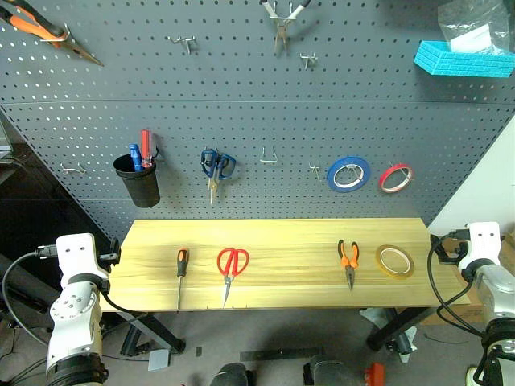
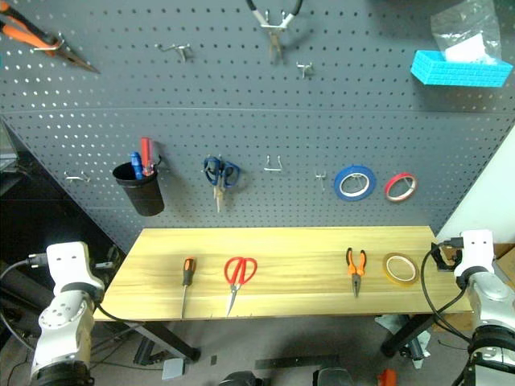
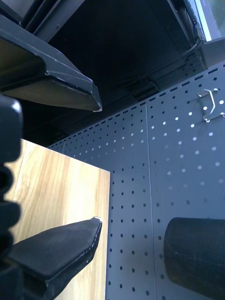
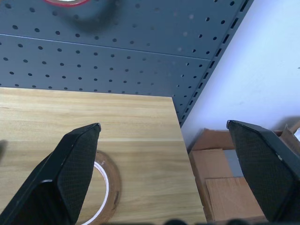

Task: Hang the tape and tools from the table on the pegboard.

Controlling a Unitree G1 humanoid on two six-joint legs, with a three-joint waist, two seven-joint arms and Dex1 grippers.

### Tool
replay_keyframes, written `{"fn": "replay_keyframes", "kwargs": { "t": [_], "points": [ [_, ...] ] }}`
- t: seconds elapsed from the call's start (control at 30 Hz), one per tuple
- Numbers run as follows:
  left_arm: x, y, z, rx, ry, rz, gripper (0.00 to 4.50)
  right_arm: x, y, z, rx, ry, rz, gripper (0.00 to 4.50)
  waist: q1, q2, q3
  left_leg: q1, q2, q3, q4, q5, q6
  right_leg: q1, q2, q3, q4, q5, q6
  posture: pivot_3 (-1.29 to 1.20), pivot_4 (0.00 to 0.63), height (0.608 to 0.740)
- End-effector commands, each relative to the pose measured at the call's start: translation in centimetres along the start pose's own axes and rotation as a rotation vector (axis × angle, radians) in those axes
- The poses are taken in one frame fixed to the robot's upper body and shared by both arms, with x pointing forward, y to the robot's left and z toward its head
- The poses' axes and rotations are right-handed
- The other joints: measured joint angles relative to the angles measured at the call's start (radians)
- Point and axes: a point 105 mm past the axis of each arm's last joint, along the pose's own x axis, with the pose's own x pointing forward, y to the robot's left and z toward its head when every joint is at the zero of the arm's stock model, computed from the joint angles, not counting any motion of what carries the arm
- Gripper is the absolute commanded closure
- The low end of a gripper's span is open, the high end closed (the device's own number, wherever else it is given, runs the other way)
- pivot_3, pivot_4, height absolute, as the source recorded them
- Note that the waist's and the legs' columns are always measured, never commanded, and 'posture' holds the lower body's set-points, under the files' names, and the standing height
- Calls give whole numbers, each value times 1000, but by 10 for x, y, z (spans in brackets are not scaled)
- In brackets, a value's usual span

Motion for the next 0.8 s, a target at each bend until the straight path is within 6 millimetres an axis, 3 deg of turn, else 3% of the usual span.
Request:
{"fn": "replay_keyframes", "kwargs": {
  "t": [0.03,0.57,0.63,0.8],
  "points": [
    [0,7,17,26,-63,21,623,0,-12,23,-5,-77,-22,0,0,0,0,0,0,0,0,0,0,0,0,0,0,0,0,-24,0,740],
    [-6,13,21,12,-68,50,623,-3,-13,27,-22,-82,-6,0,0,0,1,0,1,0,0,0,0,0,0,0,0,0,0,-21,28,740],
    [-7,3,27,10,-70,19,623,-4,-4,30,-44,-88,40,0,0,0,1,0,1,0,0,0,0,0,0,0,0,0,0,-22,42,740],
    [-14,-48,54,68,-105,-172,623,-9,26,33,-40,-54,171,0,2,0,21,0,4,0,0,0,0,0,0,0,0,0,0,-58,111,740]
  ]
}}
